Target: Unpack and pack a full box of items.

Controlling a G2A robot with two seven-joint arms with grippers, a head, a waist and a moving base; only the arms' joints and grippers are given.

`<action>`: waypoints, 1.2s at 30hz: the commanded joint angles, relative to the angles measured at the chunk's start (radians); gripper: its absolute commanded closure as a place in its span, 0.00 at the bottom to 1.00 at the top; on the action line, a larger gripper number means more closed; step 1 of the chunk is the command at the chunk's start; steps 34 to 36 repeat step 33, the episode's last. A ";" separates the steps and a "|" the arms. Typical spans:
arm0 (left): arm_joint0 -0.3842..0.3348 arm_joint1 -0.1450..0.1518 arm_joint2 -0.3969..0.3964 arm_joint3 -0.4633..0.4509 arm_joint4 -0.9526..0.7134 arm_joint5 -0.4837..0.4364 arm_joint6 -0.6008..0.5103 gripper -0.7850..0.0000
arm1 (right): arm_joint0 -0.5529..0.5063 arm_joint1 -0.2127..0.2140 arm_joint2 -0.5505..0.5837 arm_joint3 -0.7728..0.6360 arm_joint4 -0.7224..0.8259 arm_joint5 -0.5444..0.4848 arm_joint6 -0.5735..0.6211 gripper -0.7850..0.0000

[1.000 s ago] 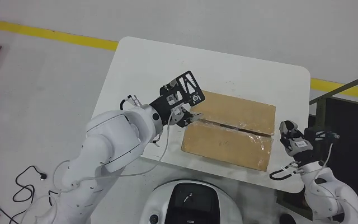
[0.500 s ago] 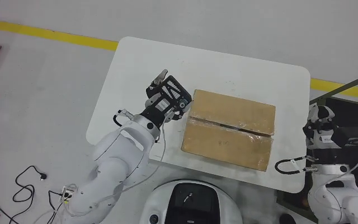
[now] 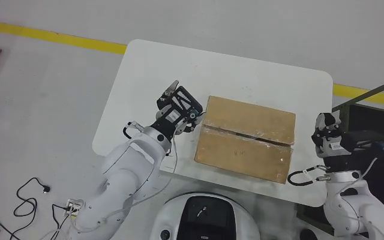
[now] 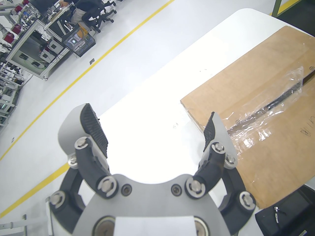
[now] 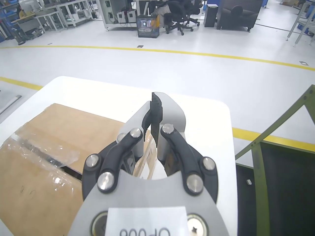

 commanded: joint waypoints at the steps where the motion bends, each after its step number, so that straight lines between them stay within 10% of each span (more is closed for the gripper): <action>1: 0.018 -0.002 -0.007 -0.002 -0.009 0.037 0.044 0.00 | 0.001 -0.001 0.001 0.004 0.002 -0.004 -0.001 1.00; 10: 0.076 -0.013 -0.014 -0.002 0.071 0.223 0.254 0.00 | 0.006 -0.004 0.016 0.026 0.015 -0.028 0.012 1.00; 36: 0.073 -0.014 -0.013 0.001 0.067 0.218 0.259 0.00 | 0.012 -0.005 0.019 0.027 0.019 -0.032 0.017 1.00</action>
